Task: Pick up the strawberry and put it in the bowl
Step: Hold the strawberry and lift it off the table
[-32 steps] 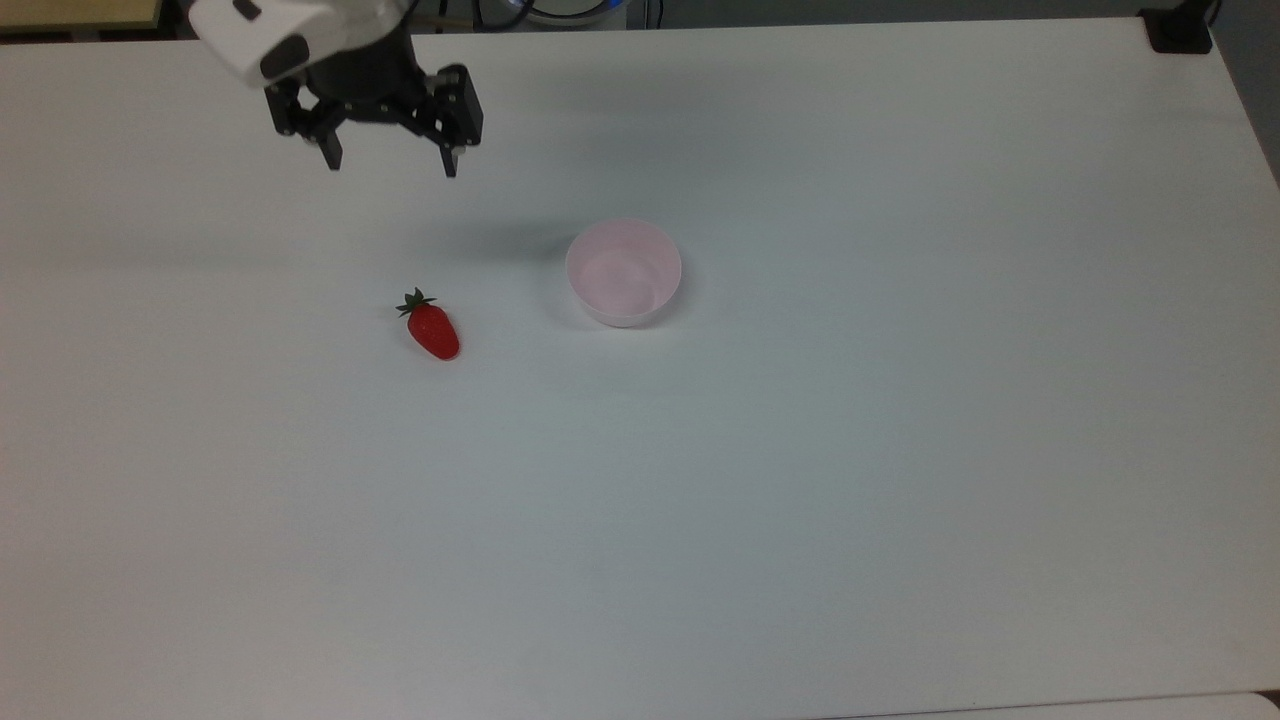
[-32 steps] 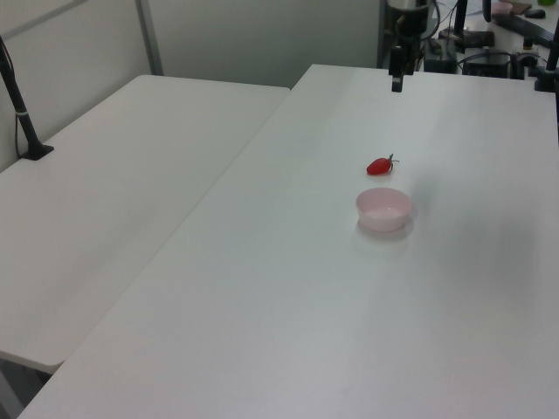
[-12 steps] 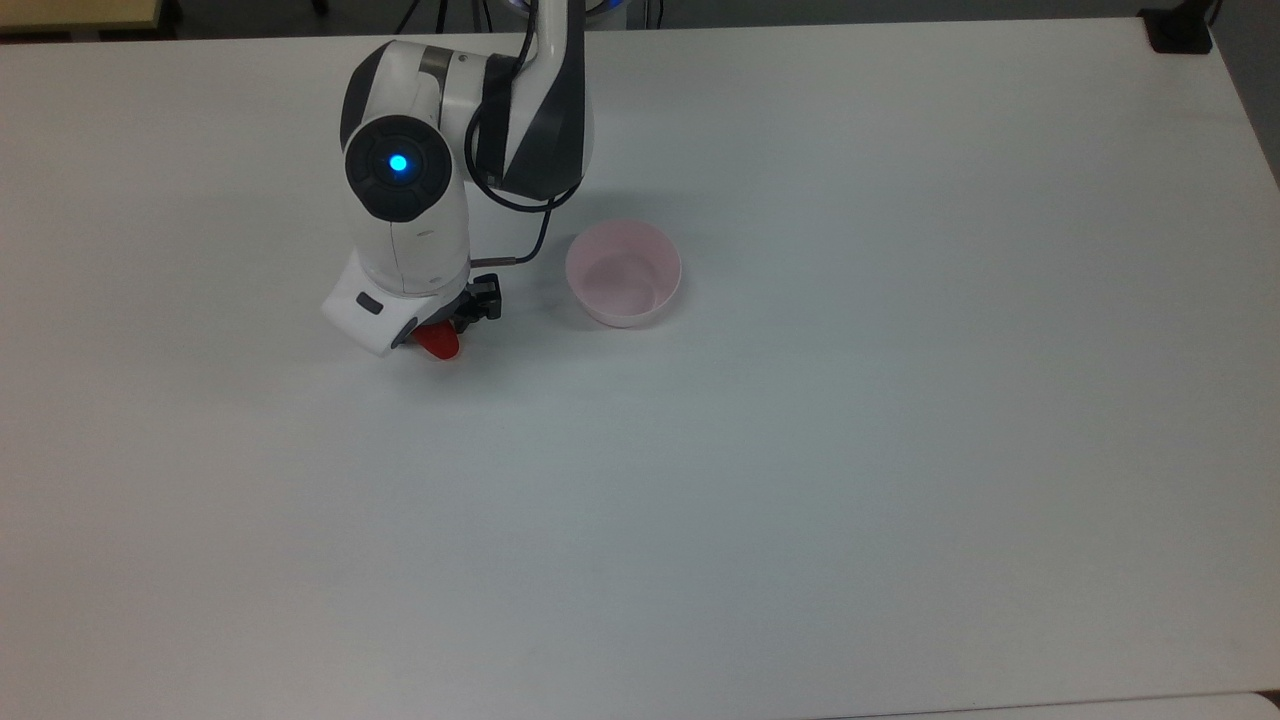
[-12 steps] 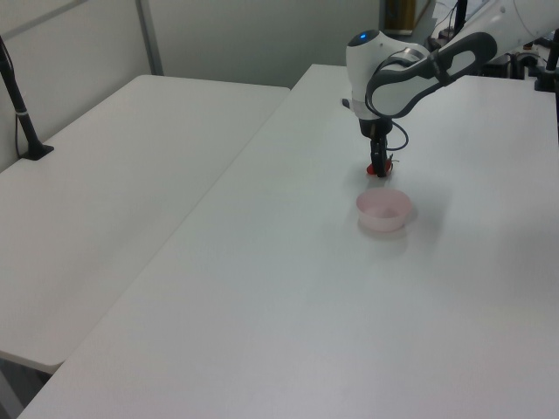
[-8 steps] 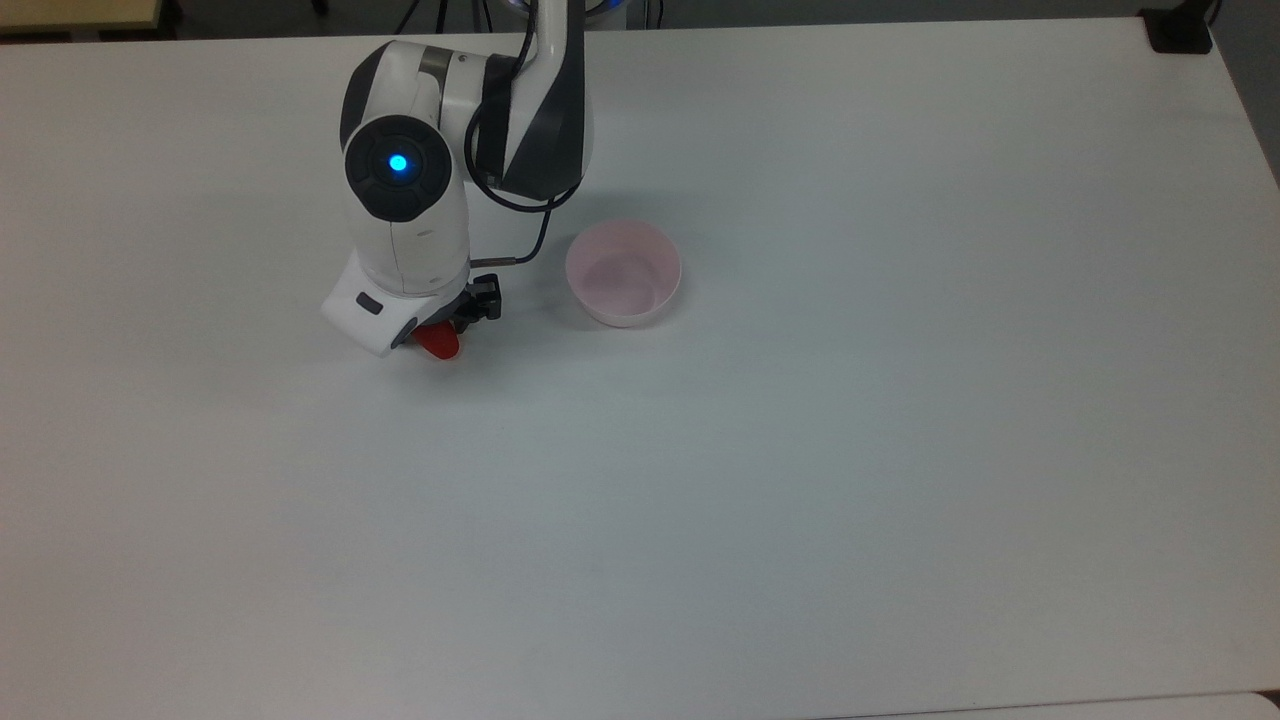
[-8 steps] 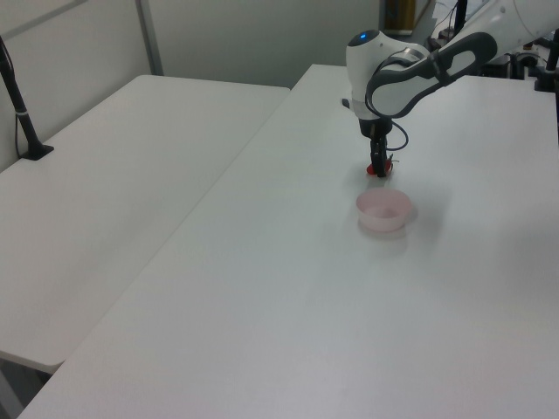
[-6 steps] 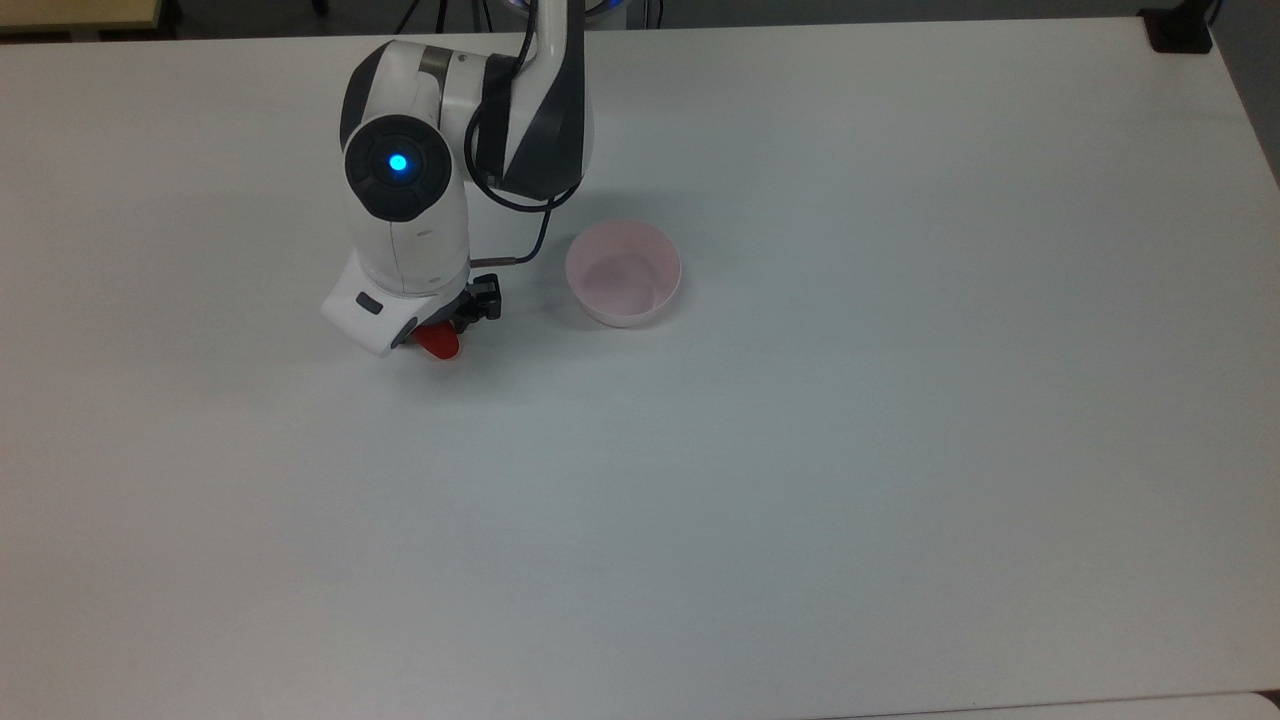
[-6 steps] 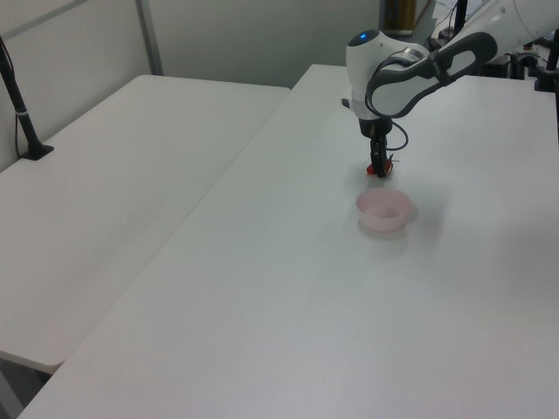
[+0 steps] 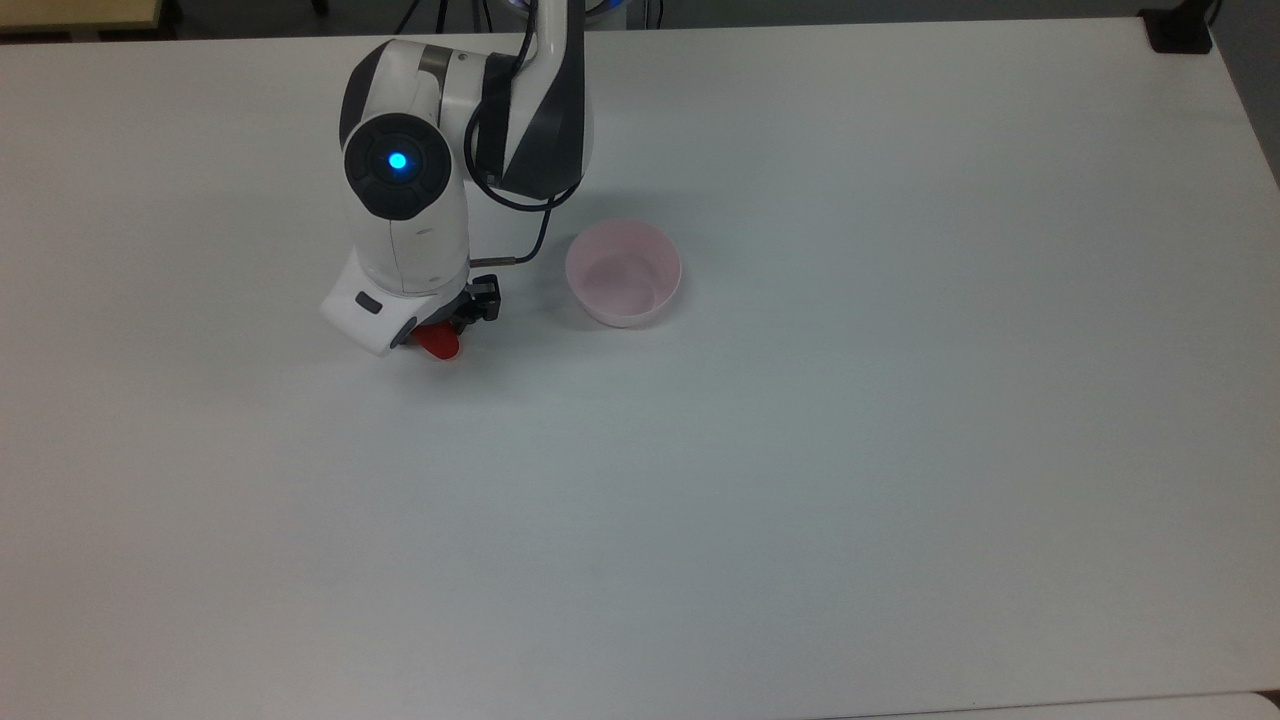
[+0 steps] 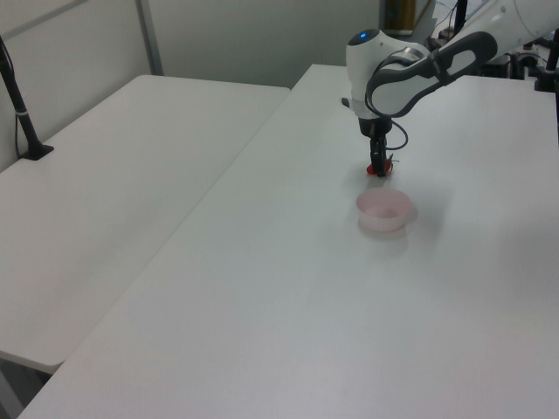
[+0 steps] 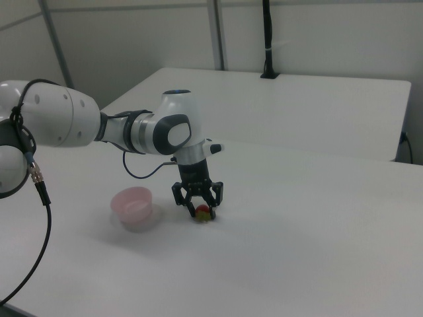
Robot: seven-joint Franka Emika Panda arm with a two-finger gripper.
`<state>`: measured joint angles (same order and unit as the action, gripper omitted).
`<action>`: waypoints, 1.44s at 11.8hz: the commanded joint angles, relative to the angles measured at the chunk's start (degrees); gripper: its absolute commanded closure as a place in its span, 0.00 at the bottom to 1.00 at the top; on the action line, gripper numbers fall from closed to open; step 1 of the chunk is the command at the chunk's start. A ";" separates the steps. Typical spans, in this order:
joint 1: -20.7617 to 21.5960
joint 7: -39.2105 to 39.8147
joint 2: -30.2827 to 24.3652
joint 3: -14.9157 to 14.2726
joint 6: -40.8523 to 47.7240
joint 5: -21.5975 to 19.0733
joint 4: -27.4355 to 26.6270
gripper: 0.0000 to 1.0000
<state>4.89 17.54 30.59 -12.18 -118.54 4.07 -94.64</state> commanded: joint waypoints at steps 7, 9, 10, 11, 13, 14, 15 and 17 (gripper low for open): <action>0.48 0.65 -2.47 -0.48 -1.87 0.41 -1.69 0.50; 0.48 0.65 -2.56 -0.48 -1.78 0.41 -1.69 0.51; 0.48 0.65 -2.56 -0.48 -1.69 0.41 -1.69 0.51; 0.48 0.65 -2.99 -0.48 -1.69 0.41 -1.69 0.51; 0.48 0.65 -3.35 -0.48 -1.43 0.41 -1.60 0.53; 0.48 0.65 -3.35 -0.39 -1.43 0.41 -1.69 0.55; 0.48 0.65 -3.26 -0.39 -1.43 0.41 -1.69 0.56; 0.48 0.74 -3.17 -0.39 -1.43 0.41 -1.69 0.57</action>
<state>4.84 17.54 28.97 -12.20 -118.86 4.07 -94.53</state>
